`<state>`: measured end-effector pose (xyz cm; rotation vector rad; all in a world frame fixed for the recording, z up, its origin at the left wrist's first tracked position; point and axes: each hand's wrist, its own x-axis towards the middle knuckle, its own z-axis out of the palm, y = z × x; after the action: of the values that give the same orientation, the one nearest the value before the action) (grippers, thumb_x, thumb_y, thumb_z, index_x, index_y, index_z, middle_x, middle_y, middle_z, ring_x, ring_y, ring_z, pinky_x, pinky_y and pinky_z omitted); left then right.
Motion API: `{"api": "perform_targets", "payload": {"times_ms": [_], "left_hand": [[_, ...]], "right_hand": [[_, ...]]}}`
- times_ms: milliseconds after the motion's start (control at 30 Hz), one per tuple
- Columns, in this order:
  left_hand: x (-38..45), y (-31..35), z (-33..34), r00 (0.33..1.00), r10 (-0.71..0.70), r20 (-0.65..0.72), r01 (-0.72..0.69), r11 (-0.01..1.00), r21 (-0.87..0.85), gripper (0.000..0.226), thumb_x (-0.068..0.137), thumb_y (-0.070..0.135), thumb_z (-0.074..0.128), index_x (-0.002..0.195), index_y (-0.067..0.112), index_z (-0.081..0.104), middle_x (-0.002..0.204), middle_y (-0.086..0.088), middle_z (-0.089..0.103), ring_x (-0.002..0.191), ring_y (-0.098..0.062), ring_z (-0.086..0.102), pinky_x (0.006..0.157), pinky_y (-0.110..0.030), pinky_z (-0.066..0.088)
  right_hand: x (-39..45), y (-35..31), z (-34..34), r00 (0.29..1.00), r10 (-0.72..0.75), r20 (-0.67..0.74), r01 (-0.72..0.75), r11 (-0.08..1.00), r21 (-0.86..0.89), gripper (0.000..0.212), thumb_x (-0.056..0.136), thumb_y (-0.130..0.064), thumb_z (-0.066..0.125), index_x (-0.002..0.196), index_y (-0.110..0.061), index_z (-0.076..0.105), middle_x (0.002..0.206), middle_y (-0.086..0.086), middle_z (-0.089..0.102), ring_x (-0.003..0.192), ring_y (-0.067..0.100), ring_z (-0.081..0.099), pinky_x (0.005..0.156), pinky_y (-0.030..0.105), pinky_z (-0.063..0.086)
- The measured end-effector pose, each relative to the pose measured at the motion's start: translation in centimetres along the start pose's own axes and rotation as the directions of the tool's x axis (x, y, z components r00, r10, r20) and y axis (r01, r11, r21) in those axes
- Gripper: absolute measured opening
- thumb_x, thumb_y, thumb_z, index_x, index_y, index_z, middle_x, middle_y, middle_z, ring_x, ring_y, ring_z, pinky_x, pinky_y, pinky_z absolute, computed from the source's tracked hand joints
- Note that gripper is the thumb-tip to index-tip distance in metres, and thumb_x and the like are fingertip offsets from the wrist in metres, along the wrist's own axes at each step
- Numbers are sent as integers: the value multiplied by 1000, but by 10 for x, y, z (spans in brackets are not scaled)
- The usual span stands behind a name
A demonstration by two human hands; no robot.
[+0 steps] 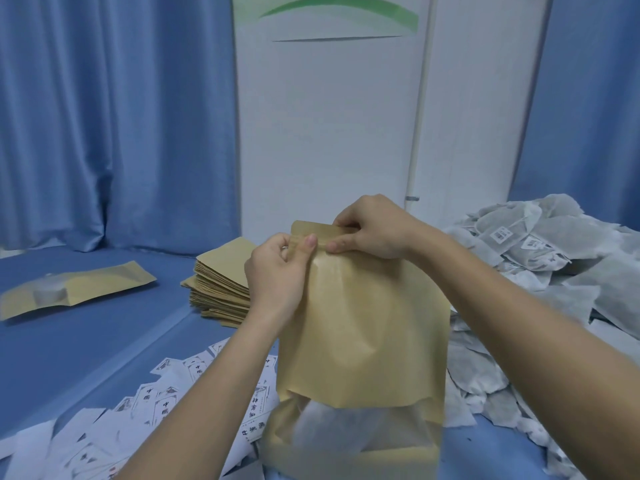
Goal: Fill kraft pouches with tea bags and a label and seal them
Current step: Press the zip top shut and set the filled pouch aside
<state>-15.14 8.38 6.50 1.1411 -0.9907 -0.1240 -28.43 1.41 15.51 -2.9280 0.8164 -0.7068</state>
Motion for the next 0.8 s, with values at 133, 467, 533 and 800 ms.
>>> {"api": "perform_targets", "payload": {"times_ms": [133, 467, 533, 800], "left_hand": [[-3, 1, 1, 997, 67, -38, -63, 993, 105, 34, 87, 33, 66, 61, 15, 53, 36, 10, 38, 43, -8, 34, 47, -21, 26], [-5, -5, -3, 1000, 4, -1, -4, 997, -75, 33, 86, 35, 66, 65, 12, 57, 52, 0, 46, 55, -12, 36, 56, -28, 31], [-5, -5, -4, 1000, 9, 12, -8, 996, -85, 34, 86, 35, 66, 69, 8, 58, 57, -9, 46, 58, -16, 37, 59, -30, 31], [-1, -12, -12, 999, -27, -20, 24, 991, -131, 31, 86, 36, 67, 68, 10, 60, 54, 0, 53, 60, -14, 43, 63, -31, 35]], "right_hand": [[-1, -3, -2, 1000, -14, 22, 13, 999, 43, 36, 79, -37, 70, 57, -12, 57, 48, -7, 37, 47, 6, 35, 45, 17, 27], [-8, 3, -9, 999, -39, 33, 39, 999, 18, 29, 76, -42, 71, 64, -17, 63, 50, -7, 43, 52, 8, 39, 48, 18, 29], [-9, 5, -10, 999, -37, 34, 37, 999, -15, 22, 77, -41, 71, 68, -22, 66, 51, -10, 49, 53, 4, 45, 49, 16, 32], [-18, 21, -16, 996, -52, 73, 61, 989, -133, 28, 84, -38, 66, 73, -12, 62, 55, -9, 49, 56, 5, 45, 52, 13, 32]]}}
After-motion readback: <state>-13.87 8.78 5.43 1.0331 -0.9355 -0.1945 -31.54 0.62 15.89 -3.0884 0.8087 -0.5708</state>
